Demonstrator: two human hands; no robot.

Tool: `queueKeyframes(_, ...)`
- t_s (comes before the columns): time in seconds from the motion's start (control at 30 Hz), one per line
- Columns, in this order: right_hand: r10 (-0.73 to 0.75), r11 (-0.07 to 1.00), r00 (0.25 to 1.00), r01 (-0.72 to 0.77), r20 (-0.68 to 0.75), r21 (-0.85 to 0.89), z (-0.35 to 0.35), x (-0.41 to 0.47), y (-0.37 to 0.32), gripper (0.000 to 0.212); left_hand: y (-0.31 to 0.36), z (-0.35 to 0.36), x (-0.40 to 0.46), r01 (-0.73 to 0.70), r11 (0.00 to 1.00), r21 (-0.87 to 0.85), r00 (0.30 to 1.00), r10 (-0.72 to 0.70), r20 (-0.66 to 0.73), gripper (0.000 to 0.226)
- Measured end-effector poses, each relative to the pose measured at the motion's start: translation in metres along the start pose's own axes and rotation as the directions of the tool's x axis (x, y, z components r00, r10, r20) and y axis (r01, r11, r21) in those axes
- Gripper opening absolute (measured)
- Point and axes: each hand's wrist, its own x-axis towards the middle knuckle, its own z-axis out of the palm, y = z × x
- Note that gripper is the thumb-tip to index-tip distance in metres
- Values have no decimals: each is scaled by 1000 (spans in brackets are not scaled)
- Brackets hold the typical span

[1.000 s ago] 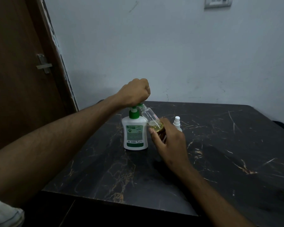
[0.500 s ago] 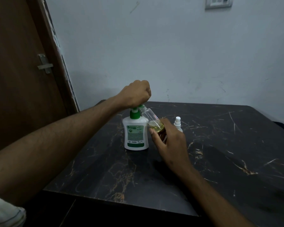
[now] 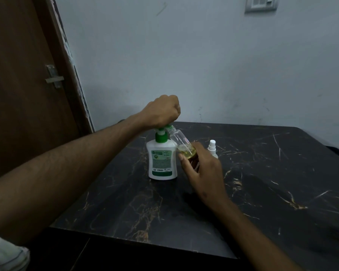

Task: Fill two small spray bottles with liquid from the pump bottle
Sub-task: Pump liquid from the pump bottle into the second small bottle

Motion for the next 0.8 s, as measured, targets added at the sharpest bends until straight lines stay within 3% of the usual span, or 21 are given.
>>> queueKeyframes(0.8, -20, 1000, 1000, 21, -16, 9, -3, 0, -2, 21, 1, 1, 4, -31, 999, 21, 999, 31, 18, 30)
